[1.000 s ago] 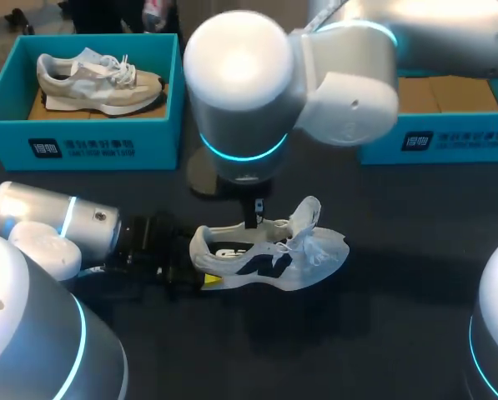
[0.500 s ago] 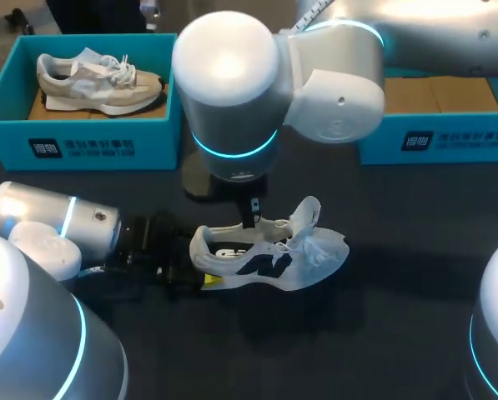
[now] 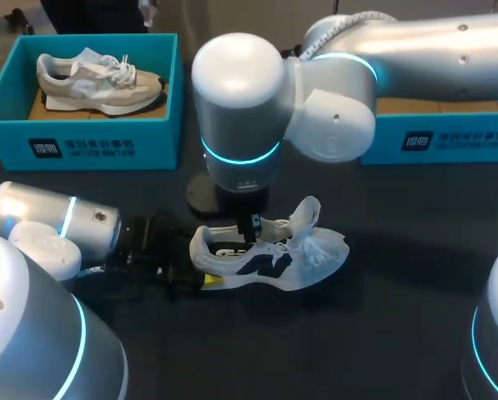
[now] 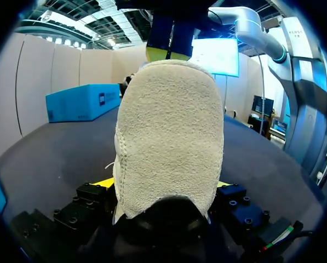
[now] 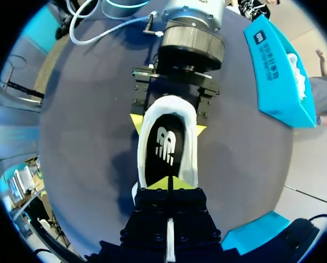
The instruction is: Take the shoe out of the shoebox, open the shoe tongue, remove and reinsert the insole, then place the shoe into the shoebox
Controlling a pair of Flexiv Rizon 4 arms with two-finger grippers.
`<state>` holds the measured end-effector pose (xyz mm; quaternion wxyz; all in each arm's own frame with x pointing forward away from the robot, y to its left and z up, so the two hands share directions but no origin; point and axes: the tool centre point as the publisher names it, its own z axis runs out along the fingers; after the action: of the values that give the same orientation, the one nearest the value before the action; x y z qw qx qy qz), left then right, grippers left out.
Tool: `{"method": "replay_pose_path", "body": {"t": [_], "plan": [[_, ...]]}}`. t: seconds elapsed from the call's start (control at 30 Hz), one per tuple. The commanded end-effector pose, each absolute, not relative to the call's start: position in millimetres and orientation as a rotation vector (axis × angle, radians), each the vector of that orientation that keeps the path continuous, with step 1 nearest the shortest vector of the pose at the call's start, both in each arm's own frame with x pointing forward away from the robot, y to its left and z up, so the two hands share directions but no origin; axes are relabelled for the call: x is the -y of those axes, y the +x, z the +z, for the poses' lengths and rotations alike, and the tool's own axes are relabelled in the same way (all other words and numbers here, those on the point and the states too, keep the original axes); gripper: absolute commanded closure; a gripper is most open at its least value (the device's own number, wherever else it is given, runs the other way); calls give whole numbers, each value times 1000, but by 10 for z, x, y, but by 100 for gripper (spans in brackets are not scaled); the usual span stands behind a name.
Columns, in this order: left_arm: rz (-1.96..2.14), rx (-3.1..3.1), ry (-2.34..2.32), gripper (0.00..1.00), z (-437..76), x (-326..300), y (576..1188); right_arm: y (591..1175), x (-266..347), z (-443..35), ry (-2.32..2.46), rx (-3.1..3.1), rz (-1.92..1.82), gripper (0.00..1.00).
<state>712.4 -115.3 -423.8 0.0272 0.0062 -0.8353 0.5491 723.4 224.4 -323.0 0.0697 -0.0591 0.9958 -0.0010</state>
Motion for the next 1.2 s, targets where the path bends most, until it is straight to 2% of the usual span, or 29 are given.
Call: {"method": "replay_pose_path", "body": {"t": [0.03,0.27,0.57,0.87,0.9,0.97,1.0,1.03,1.2], "plan": [[1695,2581,19,100,-4235,1148,7120,7286,-2246,-3443,-194,-3015,35,100],[1695,2581,19,100,-4235,1148,7120,7335,-2243,-3664,-243,-3069,14,100],[1695,2581,19,100,-4235,1148,7120,7126,-2180,-3692,-222,-3118,-15,100],[1695,2581,19,100,-4235,1148,7120,7258,-2156,-3872,-134,-3102,-40,100],[1695,2581,19,100,-4235,1148,7120,7263,-2153,-3875,-126,-3098,-45,98],[1695,2581,19,100,-4235,1148,7120,7291,-2123,-3866,-86,-3079,-49,81],[1695,2581,19,100,-4235,1148,7120,7302,-2112,-3855,-76,-3071,-49,65],[1695,2581,19,100,-4235,1148,7120,7318,-2103,-3843,-70,-3062,-46,58],[1695,2581,19,100,-4235,1148,7120,7379,-2114,-3808,-72,-3030,-37,54]]}}
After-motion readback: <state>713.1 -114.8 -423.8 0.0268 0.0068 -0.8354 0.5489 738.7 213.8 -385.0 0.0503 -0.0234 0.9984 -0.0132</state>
